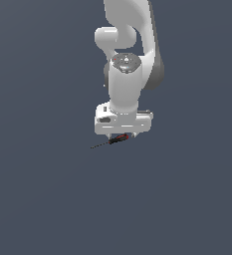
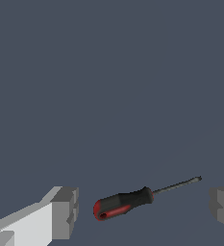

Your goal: Pick up the object and move it to a goal position.

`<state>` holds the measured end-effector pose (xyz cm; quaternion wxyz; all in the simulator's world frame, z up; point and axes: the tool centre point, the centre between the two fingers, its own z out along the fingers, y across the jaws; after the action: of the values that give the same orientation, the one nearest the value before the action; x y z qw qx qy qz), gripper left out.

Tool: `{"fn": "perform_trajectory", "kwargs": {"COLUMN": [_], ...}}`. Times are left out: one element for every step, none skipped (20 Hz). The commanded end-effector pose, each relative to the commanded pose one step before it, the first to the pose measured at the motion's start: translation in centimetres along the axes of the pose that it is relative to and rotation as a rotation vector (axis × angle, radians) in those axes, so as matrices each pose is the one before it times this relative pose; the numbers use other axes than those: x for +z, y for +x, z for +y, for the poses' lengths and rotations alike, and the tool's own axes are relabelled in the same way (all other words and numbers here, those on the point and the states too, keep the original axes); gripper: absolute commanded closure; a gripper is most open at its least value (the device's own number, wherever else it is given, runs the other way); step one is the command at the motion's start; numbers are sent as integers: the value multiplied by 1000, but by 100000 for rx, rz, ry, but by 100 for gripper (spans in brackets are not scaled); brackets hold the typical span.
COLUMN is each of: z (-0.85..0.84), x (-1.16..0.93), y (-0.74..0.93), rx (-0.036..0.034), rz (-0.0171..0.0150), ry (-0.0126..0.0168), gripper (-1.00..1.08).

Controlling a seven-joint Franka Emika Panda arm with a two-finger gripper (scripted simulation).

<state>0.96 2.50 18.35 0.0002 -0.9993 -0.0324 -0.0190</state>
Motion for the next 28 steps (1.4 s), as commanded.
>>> {"fn": "perform_trajectory", "kwargs": {"z": [1, 58, 173, 284, 398, 510, 544, 430, 310, 191, 70, -31, -125, -25, 14, 15, 10, 4, 0, -3, -2, 0, 5, 12, 16, 20, 25, 33], "x": [0, -36, -94, -151, -216, -273, -290, -229, -163, -104, -40, -3, 92, 39, 40, 56, 78, 100, 121, 141, 160, 176, 192, 209, 225, 244, 261, 278], "y": [0, 17, 54, 89, 121, 152, 159, 124, 90, 55, 22, -19, -28, -20, -19, -27, -38, -50, -61, -71, -82, -90, -99, -108, -118, -128, -139, -148], "rx": [0, 38, 108, 171, 244, 305, 316, 238, 156, 83, 12, 0, -25, 200, 377, 525, 674, 818, 966, 1113, 1262, 1399, 1548, 1702, 1850, 2002, 2154, 2307], "rz": [0, 57, 151, 241, 343, 432, 455, 357, 252, 159, 58, 0, -131, -33, -15, -20, -34, -50, -65, -78, -90, -100, -108, -118, -128, -141, -154, -165], "ry": [0, -69, -180, -290, -419, -536, -576, -460, -329, -210, -77, 0, 173, 43, 19, 25, 43, 61, 77, 91, 102, 109, 113, 118, 122, 127, 131, 131], "gripper": [-92, -92, -92, -92, -92, -92, -92, -92, -92, -92, -92, -92, -92, -92, -92, -92, -92, -92, -92, -92, -92, -92, -92, -92, -92, -92, -92, -92]}}
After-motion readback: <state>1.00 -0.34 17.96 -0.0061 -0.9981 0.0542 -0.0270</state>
